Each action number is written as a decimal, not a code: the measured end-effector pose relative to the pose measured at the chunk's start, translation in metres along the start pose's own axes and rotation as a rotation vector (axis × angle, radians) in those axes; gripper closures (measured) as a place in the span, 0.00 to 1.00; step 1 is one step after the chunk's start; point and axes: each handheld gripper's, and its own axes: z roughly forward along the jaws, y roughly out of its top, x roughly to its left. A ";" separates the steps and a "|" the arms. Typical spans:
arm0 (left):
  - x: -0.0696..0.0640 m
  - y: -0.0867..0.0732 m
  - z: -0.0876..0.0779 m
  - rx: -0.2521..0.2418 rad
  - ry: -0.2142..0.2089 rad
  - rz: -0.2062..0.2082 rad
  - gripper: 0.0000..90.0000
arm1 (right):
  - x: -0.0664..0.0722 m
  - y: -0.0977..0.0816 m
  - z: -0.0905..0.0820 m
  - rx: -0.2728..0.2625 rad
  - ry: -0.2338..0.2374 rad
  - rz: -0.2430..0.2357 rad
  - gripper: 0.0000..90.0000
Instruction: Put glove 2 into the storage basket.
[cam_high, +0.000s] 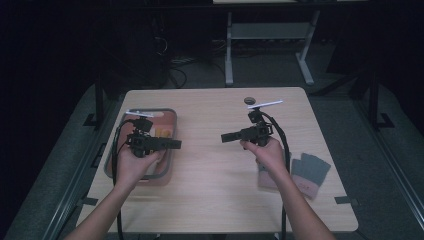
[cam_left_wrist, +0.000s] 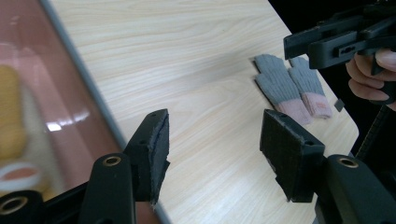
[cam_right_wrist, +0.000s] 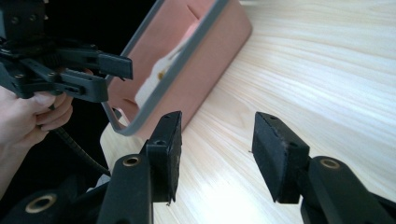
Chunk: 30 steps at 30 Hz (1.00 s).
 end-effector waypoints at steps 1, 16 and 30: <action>-0.002 0.000 0.002 0.000 -0.004 -0.001 0.47 | -0.002 -0.002 -0.003 -0.004 -0.005 0.001 0.58; -0.028 0.001 0.029 0.028 -0.061 0.039 0.44 | -0.023 -0.024 -0.039 -0.033 -0.059 0.019 0.54; -0.045 0.001 0.046 0.043 -0.089 0.072 0.42 | -0.033 -0.040 -0.062 -0.041 -0.102 0.024 0.51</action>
